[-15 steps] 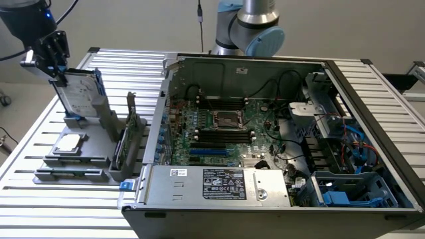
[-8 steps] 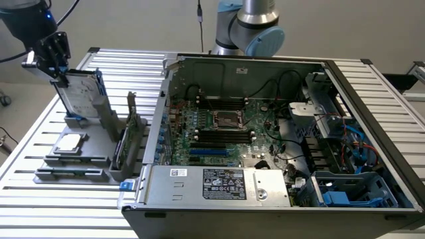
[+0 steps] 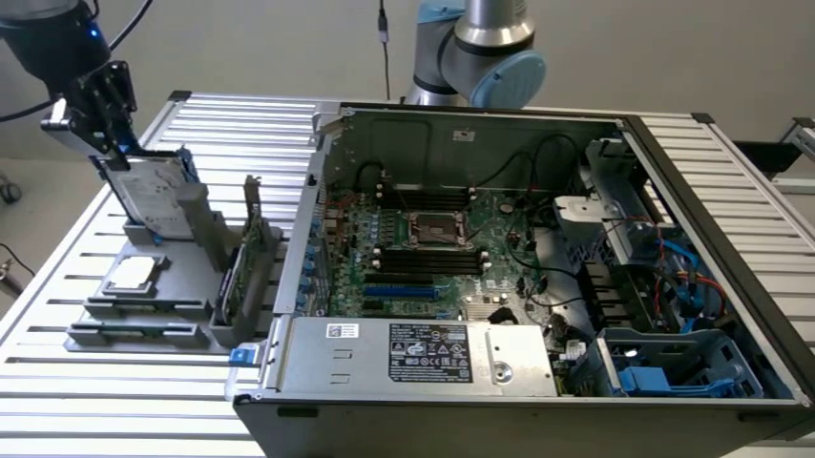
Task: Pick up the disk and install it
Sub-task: 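Pick up the disk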
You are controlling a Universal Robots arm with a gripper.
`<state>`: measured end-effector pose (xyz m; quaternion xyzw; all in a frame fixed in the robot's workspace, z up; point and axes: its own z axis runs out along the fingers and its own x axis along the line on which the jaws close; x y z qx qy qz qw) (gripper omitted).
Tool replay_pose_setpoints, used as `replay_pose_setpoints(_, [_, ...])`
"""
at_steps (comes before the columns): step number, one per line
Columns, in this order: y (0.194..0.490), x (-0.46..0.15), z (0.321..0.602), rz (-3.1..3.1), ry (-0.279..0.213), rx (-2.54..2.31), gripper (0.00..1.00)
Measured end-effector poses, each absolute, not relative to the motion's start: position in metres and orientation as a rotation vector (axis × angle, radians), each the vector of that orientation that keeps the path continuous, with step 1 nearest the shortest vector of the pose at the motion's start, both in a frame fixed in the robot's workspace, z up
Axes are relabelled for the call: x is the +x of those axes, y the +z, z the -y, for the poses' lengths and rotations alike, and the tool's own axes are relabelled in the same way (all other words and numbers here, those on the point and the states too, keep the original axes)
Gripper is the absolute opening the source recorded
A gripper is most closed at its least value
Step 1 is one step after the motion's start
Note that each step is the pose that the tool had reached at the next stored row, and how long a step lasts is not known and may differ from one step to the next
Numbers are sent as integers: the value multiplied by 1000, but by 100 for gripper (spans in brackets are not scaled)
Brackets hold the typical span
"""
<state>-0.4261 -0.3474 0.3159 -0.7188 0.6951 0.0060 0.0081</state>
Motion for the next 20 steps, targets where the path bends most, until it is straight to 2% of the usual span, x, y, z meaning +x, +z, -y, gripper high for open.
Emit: replay_pose_setpoints(20, [296, -435, 347, -2168, 8, -2242, 41])
